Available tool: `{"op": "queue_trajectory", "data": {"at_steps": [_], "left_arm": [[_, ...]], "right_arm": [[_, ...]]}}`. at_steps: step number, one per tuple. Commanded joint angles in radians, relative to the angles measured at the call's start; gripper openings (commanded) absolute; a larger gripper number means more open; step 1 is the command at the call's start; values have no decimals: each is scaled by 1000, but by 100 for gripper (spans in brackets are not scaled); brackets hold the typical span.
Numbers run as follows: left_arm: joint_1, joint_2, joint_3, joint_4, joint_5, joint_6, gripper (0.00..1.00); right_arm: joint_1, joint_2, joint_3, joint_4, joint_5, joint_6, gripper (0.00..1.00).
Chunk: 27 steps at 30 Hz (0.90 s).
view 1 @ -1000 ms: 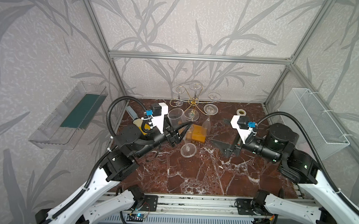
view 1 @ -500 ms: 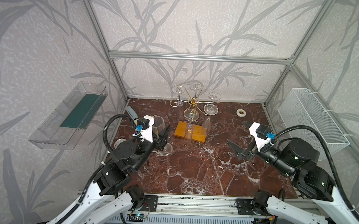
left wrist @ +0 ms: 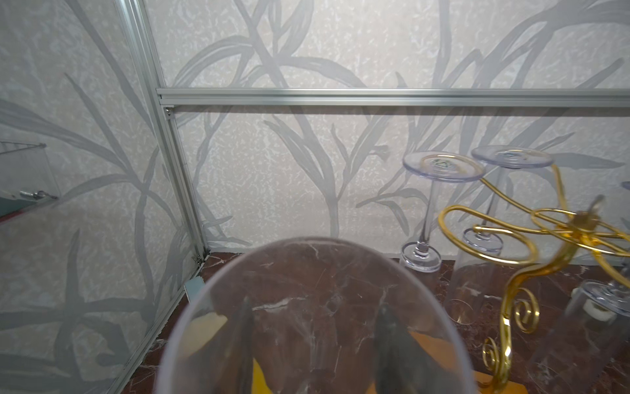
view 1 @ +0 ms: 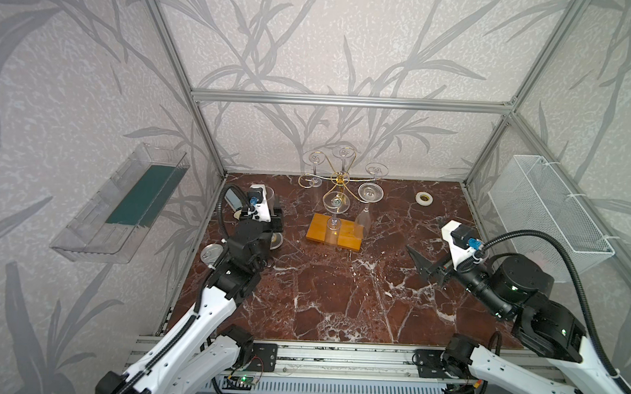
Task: Take the wine glass off the wine glass rack
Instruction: Place the wine glass at the top-left of the table.
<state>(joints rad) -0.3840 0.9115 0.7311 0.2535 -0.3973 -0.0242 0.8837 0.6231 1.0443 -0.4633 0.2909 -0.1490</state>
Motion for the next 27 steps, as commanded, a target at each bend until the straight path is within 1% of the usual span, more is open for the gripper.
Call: {"op": "queue_trajectory", "data": {"at_steps": [1,3,6,11,13,16,21,27], "left_arm": [[85,102,-4,219,129,-53,48],[149,193,5,298,176,-94,48],[197,339,27,459,223,-94,47],[220,584,146,589,263,-59,47],[222,685,179,679,280,-52,47],[224,801,225,767,288,-46,47],[224,952,300,819,285,-39,46],[222,1051,343,856,300,-50,45]], "right_arm": [[-5,-7,-51,36,103,-7,99],[-26,-9,-91,51,153,-10,99],[-86,-25,-165,130,194,2,99],[-249,-47,-263,271,149,41,99],[-317,-32,-277,288,116,67,99],[-389,2,-277,286,53,90,99],[-433,55,-273,286,10,90,99],[-463,84,-286,296,-21,99,99]]}}
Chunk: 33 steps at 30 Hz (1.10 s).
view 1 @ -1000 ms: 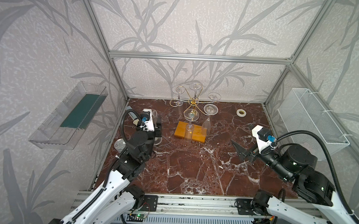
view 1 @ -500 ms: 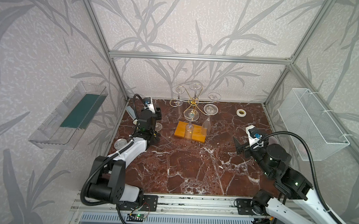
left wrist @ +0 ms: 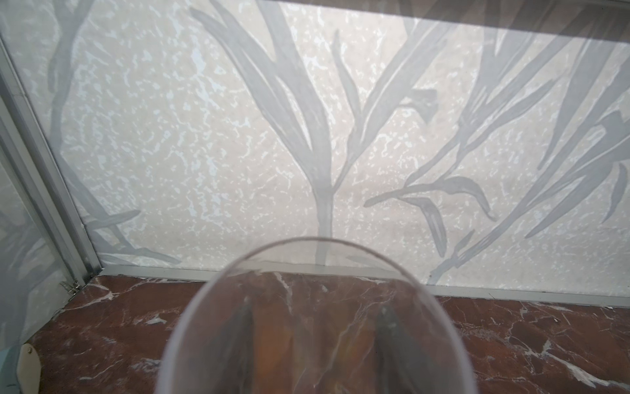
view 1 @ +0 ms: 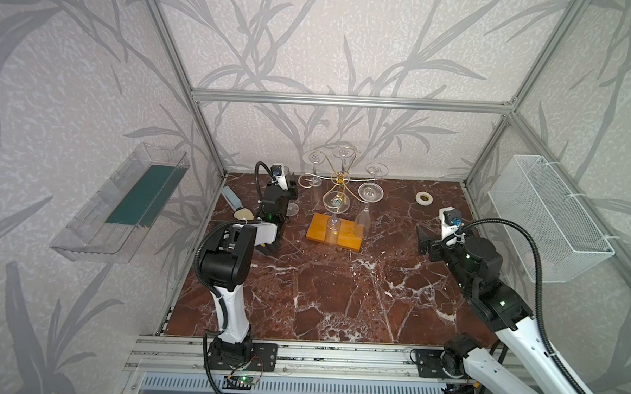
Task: Take the wine glass off the wine glass rack
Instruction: Place the wine glass at the top-left of the table.
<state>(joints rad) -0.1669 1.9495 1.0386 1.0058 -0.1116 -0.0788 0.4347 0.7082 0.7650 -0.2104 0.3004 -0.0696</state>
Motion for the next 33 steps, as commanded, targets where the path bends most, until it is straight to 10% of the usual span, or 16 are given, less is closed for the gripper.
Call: {"op": "queue_trajectory", "data": {"at_steps": [1,20,28,33], "left_arm": [[6,22,36,110,18,8,45],[-8,132,25,209,59,74,46],[-22,129,14,206,53,101,99],[-22,106,-6,218,23,98,99]], "right_arm": [[-17,1,-9,45,-37,20,99],[-27,13,-23,37,-61,23,99],[-29,8,-9,28,-58,-14,99],[-33,-6,-3,15,-69,-27,99]]}}
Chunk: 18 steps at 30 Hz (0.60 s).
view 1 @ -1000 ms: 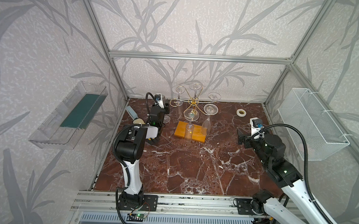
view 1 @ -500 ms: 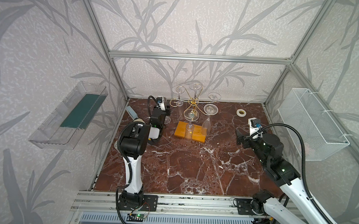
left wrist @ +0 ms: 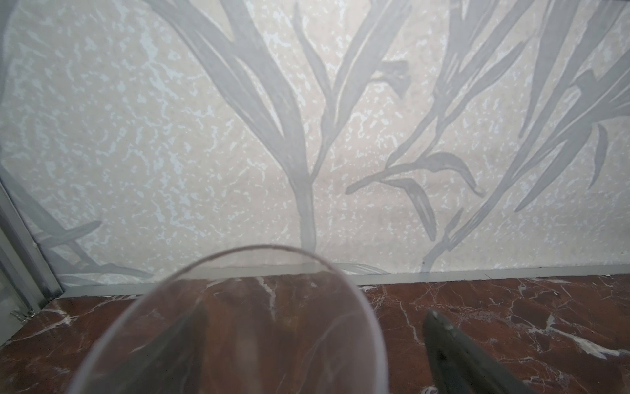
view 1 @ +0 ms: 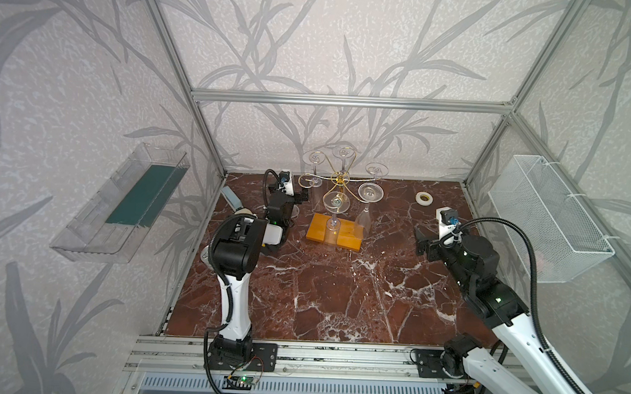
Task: Take the wine glass off the wine glass rack
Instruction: Place the wine glass at the top-left of the table.
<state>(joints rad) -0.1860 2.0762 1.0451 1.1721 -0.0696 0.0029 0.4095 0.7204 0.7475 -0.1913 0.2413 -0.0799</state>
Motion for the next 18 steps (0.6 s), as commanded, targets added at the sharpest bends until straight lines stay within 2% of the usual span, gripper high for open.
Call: {"op": "queue_trajectory", "data": {"at_steps": [1,18], "left_arm": [[-4,-28,-19,56,-21,12,99],[-27,-185,-134,48,-66,3,99]], "right_arm": [[-8,-24,15,-7,-9,-19,99],[-11,-116,7,-47,-10,-15,99]]}}
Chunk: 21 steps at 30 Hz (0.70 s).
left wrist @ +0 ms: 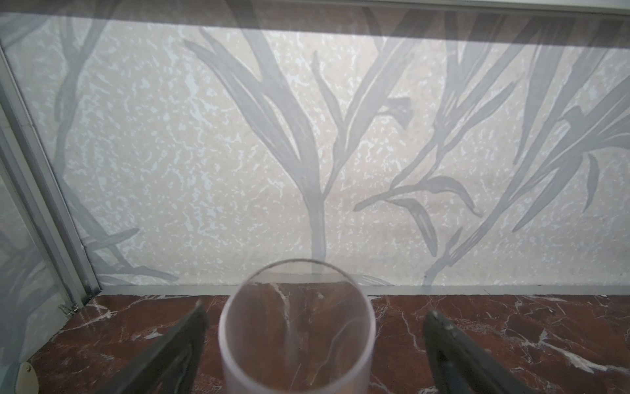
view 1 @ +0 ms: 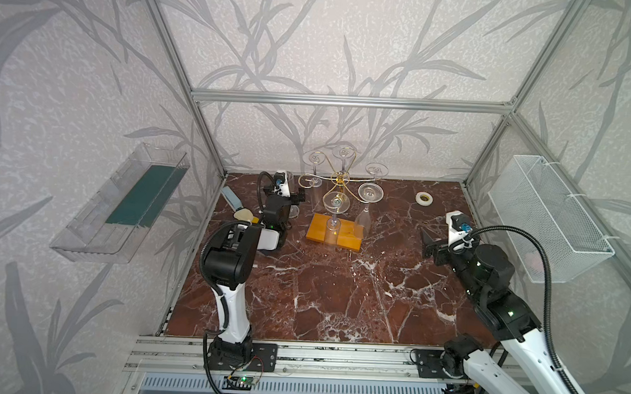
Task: Take the wine glass off the wine glass rack
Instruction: Place the wine glass at the top-left of the table.
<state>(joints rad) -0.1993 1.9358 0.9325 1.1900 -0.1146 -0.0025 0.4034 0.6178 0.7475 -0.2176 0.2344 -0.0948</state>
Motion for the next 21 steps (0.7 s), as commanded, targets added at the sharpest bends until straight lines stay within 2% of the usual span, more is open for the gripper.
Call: {"op": "queue_trajectory", "data": {"at_steps": [1,12,21], "left_arm": [[-17,-57,-28,29,-27,10,99],[-25,-237,-100,-25,-72,4,99],[-26,-480,-197,-135,-116,-25,99]], "right_arm": [[-5,-17,7,-22,-4,3,99],[-5,-64,43,-61,-36,18,99],[-5,-31,120,-90,-105,113,99]]}}
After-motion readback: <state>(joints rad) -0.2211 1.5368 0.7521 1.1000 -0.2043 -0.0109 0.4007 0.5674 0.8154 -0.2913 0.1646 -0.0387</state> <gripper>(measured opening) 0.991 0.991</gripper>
